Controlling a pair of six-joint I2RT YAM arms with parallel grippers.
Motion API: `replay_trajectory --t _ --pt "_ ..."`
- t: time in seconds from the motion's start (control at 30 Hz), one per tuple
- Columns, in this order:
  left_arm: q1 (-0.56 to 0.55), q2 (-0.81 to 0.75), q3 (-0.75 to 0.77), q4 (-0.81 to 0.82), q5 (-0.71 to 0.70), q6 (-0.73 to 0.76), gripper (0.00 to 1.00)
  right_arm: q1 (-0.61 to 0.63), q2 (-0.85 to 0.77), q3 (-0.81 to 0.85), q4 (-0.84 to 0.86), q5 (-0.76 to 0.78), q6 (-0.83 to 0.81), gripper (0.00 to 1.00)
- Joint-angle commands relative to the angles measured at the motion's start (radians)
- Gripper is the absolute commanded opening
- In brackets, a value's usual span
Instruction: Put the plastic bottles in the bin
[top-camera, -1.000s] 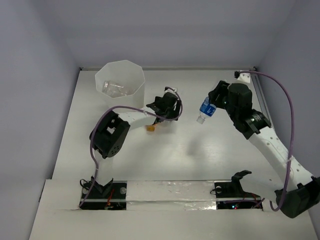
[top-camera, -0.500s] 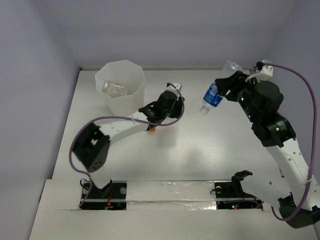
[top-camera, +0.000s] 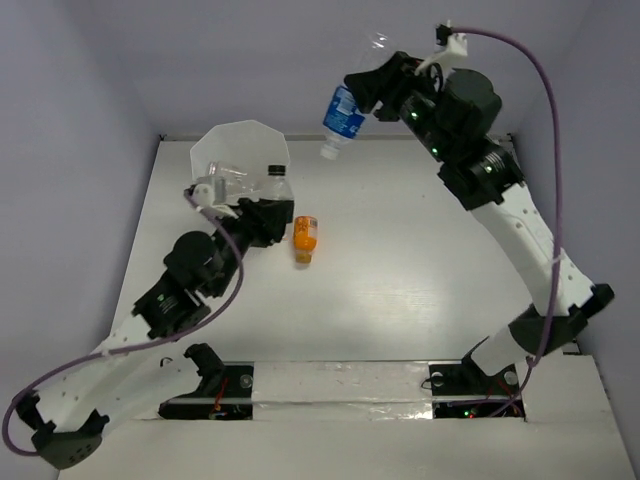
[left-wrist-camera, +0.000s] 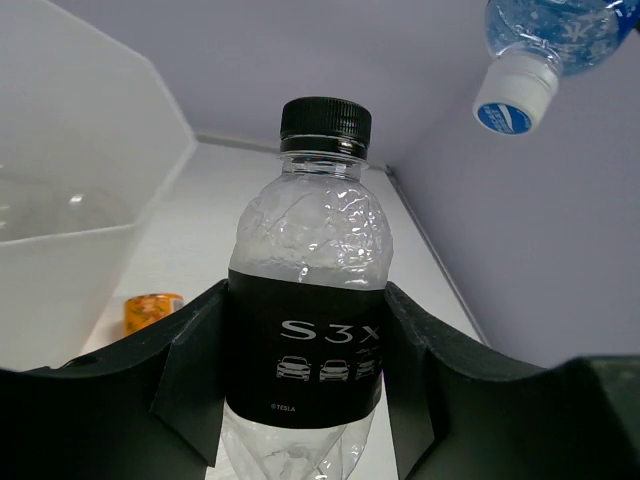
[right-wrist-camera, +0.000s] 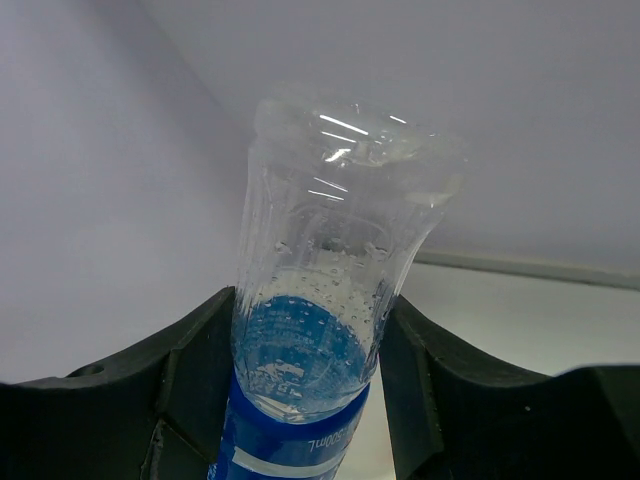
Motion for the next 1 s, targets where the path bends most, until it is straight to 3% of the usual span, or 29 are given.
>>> replay_trajectory --t 0.0,0.13,0.2,0.37,0.57,0.67,0.7,0.8,0.97 --pt "0.002 -0.152 -0.004 -0.138 -0.193 -0.044 0.35 0.057 0.136 0.194 0.039 -0.002 -0.018 0.29" --pt "0.002 -0.311 0.009 -0.216 -0.374 -0.03 0.35 0.08 0.363 0.437 0.017 0.049 -0.029 0.28" --pt "0.002 -0.362 0.031 -0.241 -0.403 -0.021 0.35 0.08 0.422 0.477 0.04 0.036 -0.012 0.28" --pt "0.002 -0.373 0.083 -0.224 -0.44 0.045 0.35 0.117 0.59 0.577 0.114 0.067 -0.021 0.28" --pt "0.002 -0.31 0.112 -0.108 -0.429 0.149 0.36 0.187 0.682 0.62 0.2 0.107 -0.097 0.32" --pt "0.002 -0.26 0.132 -0.059 -0.438 0.181 0.36 0.198 0.712 0.626 0.176 0.133 -0.135 0.49" --pt "0.002 -0.247 0.135 -0.022 -0.435 0.198 0.36 0.198 0.71 0.611 0.174 0.135 -0.138 0.62" --pt "0.002 -0.2 0.134 0.055 -0.442 0.238 0.36 0.207 0.667 0.531 0.202 0.13 -0.147 0.79" --pt "0.002 -0.103 0.158 0.105 -0.455 0.254 0.36 0.207 0.576 0.468 0.208 0.113 -0.172 0.9"
